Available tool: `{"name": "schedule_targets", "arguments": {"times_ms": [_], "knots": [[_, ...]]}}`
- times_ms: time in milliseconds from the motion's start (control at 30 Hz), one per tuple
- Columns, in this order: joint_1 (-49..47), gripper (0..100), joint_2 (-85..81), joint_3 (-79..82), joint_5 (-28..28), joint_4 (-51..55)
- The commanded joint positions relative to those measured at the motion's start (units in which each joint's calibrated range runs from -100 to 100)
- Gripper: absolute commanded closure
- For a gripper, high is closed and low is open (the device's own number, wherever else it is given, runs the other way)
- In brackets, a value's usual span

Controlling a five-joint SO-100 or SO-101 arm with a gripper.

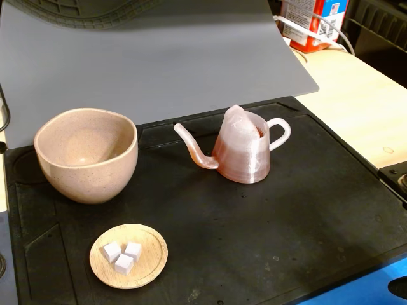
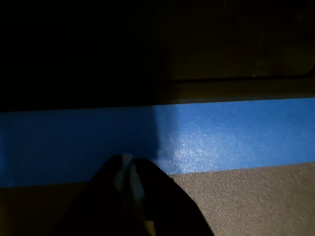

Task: Pick up a kettle and pour liquid into a cup.

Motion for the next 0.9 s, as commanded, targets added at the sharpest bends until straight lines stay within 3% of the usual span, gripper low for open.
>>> {"name": "schedule_targets", "arguments": {"times_ms": [0,767,867], "knots": [[-0.03,99,-0.26,0.20,0.19,0.13],[-0.11,99,0.50,0.20,0.19,-0.47],[-0.11,99,0.50,0.20,0.03,-5.14]]}}
